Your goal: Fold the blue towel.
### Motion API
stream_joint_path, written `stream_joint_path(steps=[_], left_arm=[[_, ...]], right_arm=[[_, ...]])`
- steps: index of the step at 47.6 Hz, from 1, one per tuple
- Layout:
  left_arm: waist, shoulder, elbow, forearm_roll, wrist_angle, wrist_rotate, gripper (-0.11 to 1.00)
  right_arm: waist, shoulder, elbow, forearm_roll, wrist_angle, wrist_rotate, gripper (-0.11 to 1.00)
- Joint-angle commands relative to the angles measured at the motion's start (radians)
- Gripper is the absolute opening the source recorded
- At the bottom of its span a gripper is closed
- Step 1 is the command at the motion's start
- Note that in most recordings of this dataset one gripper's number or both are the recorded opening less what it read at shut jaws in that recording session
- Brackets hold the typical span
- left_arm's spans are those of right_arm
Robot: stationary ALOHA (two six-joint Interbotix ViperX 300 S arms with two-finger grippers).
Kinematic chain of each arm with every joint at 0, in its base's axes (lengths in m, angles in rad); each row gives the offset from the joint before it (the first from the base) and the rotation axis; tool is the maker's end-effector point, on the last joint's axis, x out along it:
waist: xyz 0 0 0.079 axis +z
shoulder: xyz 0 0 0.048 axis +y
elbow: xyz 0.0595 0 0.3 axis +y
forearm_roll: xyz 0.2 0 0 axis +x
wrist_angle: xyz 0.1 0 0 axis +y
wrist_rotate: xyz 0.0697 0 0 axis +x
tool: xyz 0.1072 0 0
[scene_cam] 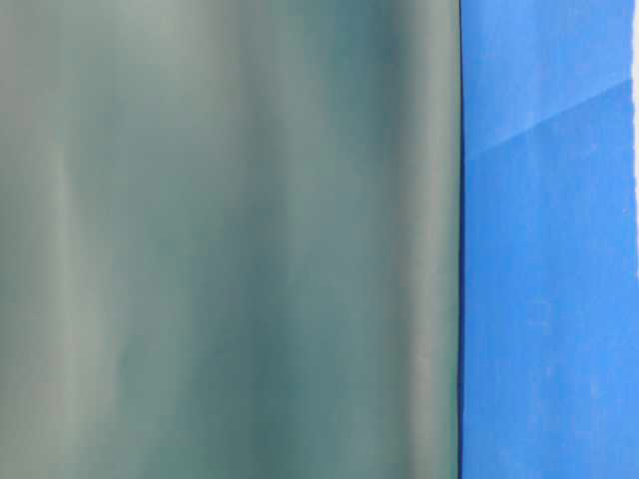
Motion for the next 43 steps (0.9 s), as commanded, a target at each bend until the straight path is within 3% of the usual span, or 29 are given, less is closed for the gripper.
stream_joint_path(steps=[1, 7, 12, 19, 31, 43], left_arm=[[0.037, -0.046, -0.008, 0.003, 0.026, 0.005, 0.88], [0.117, -0.057, -0.009, 0.005, 0.034, 0.020, 0.88], [0.178, -0.040, -0.017, 0.006, 0.032, 0.080, 0.88], [0.215, 0.009, -0.020, 0.005, 0.012, 0.146, 0.88], [0.232, 0.164, -0.012, 0.003, -0.086, 0.152, 0.88], [0.232, 0.258, -0.012, 0.000, -0.092, 0.147, 0.85]], right_arm=[[-0.046, -0.046, -0.003, 0.000, -0.002, -0.043, 0.93], [-0.152, -0.077, 0.012, 0.000, 0.015, -0.124, 0.92], [-0.250, -0.074, 0.011, 0.000, 0.048, -0.187, 0.92], [-0.322, -0.048, 0.006, 0.000, 0.072, -0.249, 0.92], [-0.341, 0.107, -0.015, 0.003, 0.075, -0.258, 0.91], [-0.341, 0.218, -0.052, 0.005, 0.077, -0.256, 0.89]])
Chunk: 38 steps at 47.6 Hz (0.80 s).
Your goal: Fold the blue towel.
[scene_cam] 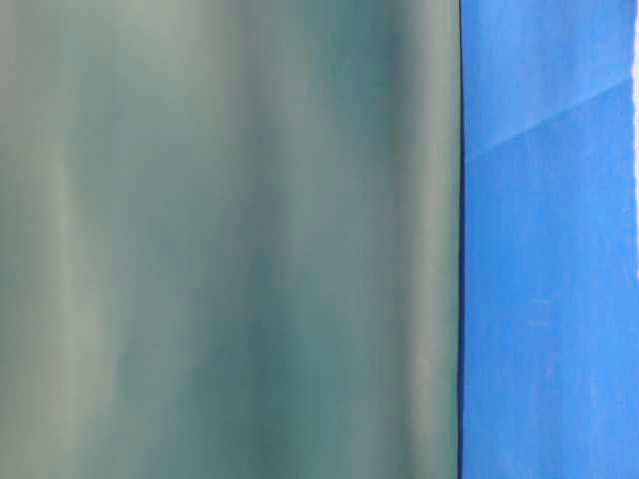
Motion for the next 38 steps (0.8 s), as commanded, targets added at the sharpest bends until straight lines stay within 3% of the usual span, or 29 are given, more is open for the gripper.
stream_joint_path(steps=[1, 6, 14, 20, 24, 31, 38], left_arm=[[0.003, 0.014, -0.009, -0.003, -0.006, -0.003, 0.84], [0.003, 0.026, -0.011, -0.002, 0.003, -0.017, 0.74], [0.002, 0.025, -0.012, -0.002, 0.040, -0.034, 0.39], [-0.006, 0.026, -0.020, -0.002, 0.077, -0.034, 0.16], [-0.008, 0.020, -0.026, -0.002, 0.100, -0.034, 0.06], [-0.008, -0.005, -0.043, -0.002, 0.141, -0.031, 0.03], [-0.008, -0.067, -0.069, -0.002, 0.207, -0.028, 0.03]], right_arm=[[-0.003, 0.011, -0.015, 0.003, -0.003, 0.000, 0.88], [-0.003, 0.012, -0.014, 0.006, -0.002, 0.000, 0.75], [-0.002, 0.012, -0.018, 0.006, 0.023, -0.002, 0.40], [0.006, 0.009, -0.018, 0.005, 0.037, -0.003, 0.23], [0.005, -0.003, -0.018, 0.005, 0.038, -0.003, 0.13], [0.005, -0.061, -0.011, 0.006, 0.038, -0.005, -0.01], [0.005, -0.138, 0.003, 0.006, 0.038, -0.005, -0.03]])
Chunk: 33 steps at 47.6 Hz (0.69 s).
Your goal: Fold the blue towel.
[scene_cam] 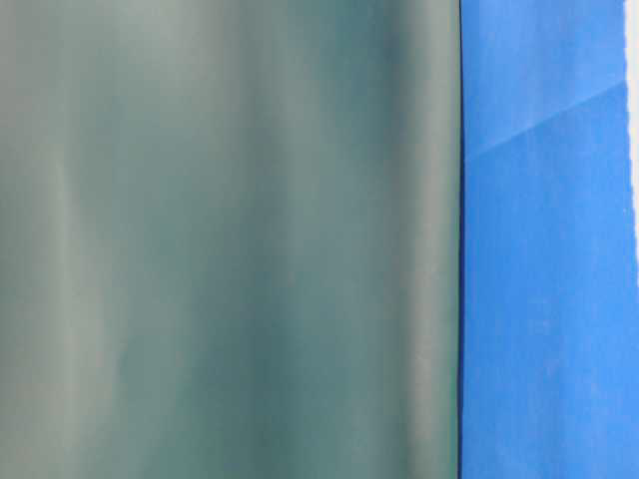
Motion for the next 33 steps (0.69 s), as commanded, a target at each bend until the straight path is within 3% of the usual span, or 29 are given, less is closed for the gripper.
stream_joint_path(steps=[1, 15, 27, 33], left_arm=[[-0.002, -0.058, -0.025, 0.002, 0.037, 0.003, 0.03], [-0.011, -0.301, -0.106, 0.002, 0.278, 0.000, 0.03], [-0.046, -0.385, -0.114, 0.002, 0.301, -0.005, 0.03], [-0.055, -0.393, -0.115, 0.000, 0.301, -0.029, 0.03]], right_arm=[[0.002, -0.060, 0.005, 0.003, -0.005, -0.002, -0.03], [-0.002, -0.290, 0.003, 0.002, 0.072, -0.021, -0.03], [-0.005, -0.466, 0.005, -0.002, 0.133, -0.029, -0.03], [-0.011, -0.477, 0.008, -0.003, 0.143, -0.029, -0.03]])
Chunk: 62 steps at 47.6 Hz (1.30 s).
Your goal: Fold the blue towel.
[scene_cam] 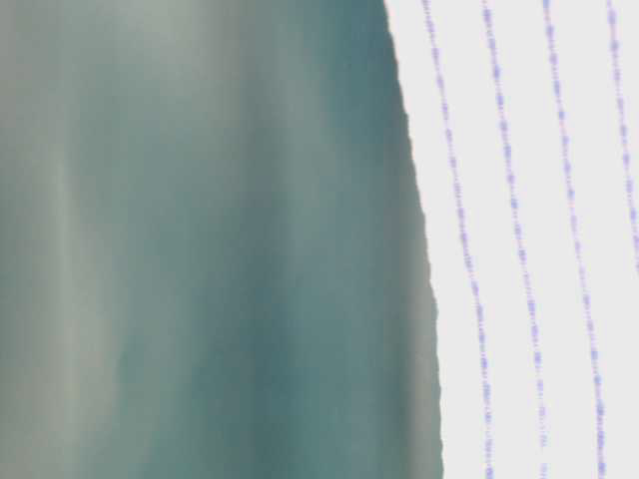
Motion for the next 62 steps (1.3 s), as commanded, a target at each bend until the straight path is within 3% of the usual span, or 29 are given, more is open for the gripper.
stream_joint_path(steps=[1, 9, 19, 29, 45, 62], left_arm=[[-0.008, -0.009, -0.025, 0.002, -0.006, -0.017, 0.03], [-0.025, 0.012, -0.041, 0.002, -0.072, -0.081, 0.03], [-0.064, 0.101, -0.112, 0.002, -0.229, -0.112, 0.03], [-0.071, 0.245, -0.249, 0.002, -0.276, -0.133, 0.03], [-0.089, 0.469, -0.489, 0.002, -0.327, -0.144, 0.03], [-0.101, 0.612, -0.621, 0.000, -0.489, -0.146, 0.03]], right_arm=[[-0.008, 0.000, -0.011, -0.003, 0.002, -0.002, -0.03], [-0.064, 0.032, -0.021, -0.003, -0.006, -0.002, -0.03], [-0.227, 0.106, -0.080, -0.014, -0.023, -0.018, -0.03], [-0.357, 0.193, -0.175, -0.020, -0.025, -0.103, -0.03], [-0.445, 0.353, -0.334, -0.020, -0.063, -0.242, -0.03], [-0.500, 0.446, -0.442, -0.020, -0.064, -0.327, -0.03]])
